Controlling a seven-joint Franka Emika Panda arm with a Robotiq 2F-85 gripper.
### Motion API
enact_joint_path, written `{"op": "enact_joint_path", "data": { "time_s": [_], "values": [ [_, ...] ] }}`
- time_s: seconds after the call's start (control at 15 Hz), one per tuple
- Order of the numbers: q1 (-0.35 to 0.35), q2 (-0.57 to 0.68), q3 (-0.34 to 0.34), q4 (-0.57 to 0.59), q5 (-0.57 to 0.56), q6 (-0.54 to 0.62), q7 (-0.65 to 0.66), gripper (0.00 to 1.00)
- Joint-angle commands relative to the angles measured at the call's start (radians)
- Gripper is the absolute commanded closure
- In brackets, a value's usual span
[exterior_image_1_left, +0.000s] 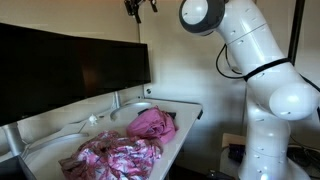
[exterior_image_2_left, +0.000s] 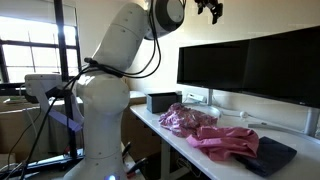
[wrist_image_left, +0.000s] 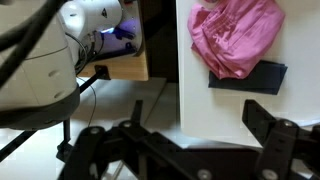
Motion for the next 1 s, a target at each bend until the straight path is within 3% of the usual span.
{"op": "enact_joint_path", "data": {
  "time_s": [0.0,0.4,0.53,0.6,0.93],
  "values": [
    [-0.069,-0.005,0.059,0.000,0.131,-0.012,-0.060,0.00],
    [-0.106,-0.009,0.110,-0.014,0.238,-0.013,-0.219,0.00],
    [-0.093,-0.009,0.107,-0.022,0.220,-0.028,-0.288,0.00],
    [-0.079,-0.004,0.090,-0.011,0.209,0.000,-0.225,0.00],
    [-0.077,-0.002,0.087,-0.012,0.207,0.000,-0.231,0.00]
  ]
}}
